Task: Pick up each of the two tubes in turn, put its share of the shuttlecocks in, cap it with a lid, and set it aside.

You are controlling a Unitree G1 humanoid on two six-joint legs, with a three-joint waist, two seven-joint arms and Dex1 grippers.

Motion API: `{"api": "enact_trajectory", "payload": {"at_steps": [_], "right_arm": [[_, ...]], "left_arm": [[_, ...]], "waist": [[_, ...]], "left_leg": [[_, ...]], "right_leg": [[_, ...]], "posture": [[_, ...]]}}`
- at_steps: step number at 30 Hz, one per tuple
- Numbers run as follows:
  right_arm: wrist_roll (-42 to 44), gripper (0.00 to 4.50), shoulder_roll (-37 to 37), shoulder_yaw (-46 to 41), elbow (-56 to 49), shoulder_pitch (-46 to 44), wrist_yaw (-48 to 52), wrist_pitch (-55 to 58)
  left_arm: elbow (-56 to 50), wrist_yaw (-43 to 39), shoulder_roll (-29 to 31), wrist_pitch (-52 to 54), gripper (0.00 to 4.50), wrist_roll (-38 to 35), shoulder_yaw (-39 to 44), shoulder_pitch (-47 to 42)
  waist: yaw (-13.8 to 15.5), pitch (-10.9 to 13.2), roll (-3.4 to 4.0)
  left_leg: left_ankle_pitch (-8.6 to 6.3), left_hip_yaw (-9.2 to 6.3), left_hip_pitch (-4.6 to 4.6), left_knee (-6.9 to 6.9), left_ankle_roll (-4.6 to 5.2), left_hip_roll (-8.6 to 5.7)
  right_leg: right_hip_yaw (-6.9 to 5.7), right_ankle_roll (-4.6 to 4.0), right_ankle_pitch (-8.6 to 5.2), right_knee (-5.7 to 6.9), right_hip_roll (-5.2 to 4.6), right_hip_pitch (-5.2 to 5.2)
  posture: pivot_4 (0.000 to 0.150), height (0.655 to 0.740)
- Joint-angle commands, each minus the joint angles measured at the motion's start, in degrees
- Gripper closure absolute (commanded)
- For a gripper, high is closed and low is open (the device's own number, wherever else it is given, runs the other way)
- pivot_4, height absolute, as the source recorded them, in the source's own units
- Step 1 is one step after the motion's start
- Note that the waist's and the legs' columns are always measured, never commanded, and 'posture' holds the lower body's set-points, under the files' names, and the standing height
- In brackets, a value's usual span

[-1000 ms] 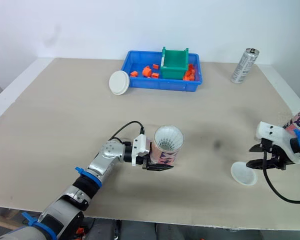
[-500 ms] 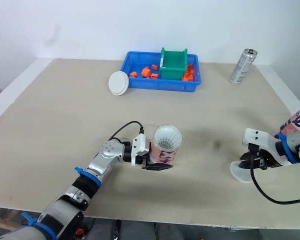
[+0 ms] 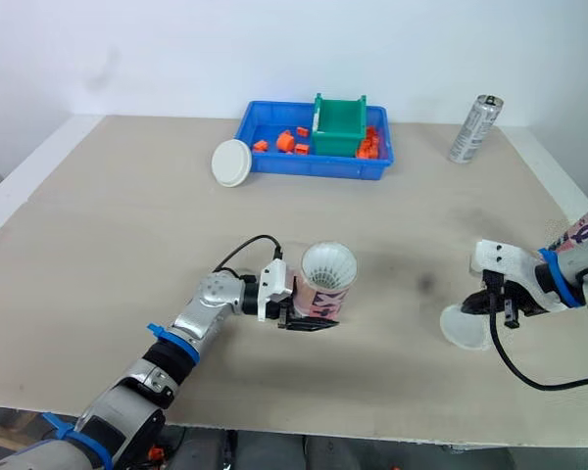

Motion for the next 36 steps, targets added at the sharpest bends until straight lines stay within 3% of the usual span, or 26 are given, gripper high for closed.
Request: {"api": "enact_trajectory", "payload": {"at_steps": [1, 10, 15, 26, 36], "right_arm": [[6.8, 4.46, -0.1, -5.0, -9.7, -5.7, 1.4, 5.3], [15.2, 4.46, 6.1, -1.2, -24.6, -21.6, 3.2, 12.6], [14.4, 4.46, 9.4, 5.7, -23.2, -29.1, 5.1, 8.0], [16.3, 4.46, 10.3, 16.6, -22.4, -34.8, 5.1, -0.9], [15.7, 4.46, 14.5, 20.2, -18.8, -41.3, 5.1, -5.6]], "left_arm": [[2.3, -0.5, 1.4, 1.4, 1.43, 1.5, 0.0, -0.2], [3.6, -4.9, 2.7, 3.9, 1.43, 2.1, -1.0, -1.3], [4.0, -5.9, 2.8, 4.9, 1.43, 2.1, -1.0, -2.3], [0.3, -8.2, 4.3, 10.9, 1.43, 1.3, -1.4, -0.7], [-1.1, -7.7, 4.6, 11.5, 1.43, 1.5, -1.6, 0.1]], "waist": [[-0.3, 0.0, -0.02], [-0.9, 0.0, -0.26], [-0.9, 0.0, -0.28], [-0.9, 0.0, -0.28], [-1.0, 0.0, -0.27]], "left_leg": [[0.0, -0.01, 0.01, 0.0, 0.0, 0.0], [-0.03, -0.08, -0.09, -0.15, -0.06, 0.03], [-0.05, -0.12, -0.13, -0.26, -0.08, 0.08], [-0.07, -0.17, -0.23, -0.45, -0.07, 0.14], [-0.06, -0.23, -0.06, -0.83, -0.06, 0.18]], "right_leg": [[-0.01, 0.0, 0.0, 0.0, 0.0, 0.0], [-0.09, -0.06, -0.06, -0.16, 0.0, -0.04], [-0.15, -0.04, -0.06, -0.16, 0.06, -0.18], [-0.21, -0.01, -0.11, -0.14, 0.14, -0.34], [-0.26, -0.17, -0.26, -0.06, 0.22, -0.36]], "posture": [[0.15, 0.7355], [0.15, 0.7355], [0.15, 0.7355], [0.15, 0.7355], [0.15, 0.7355]]}}
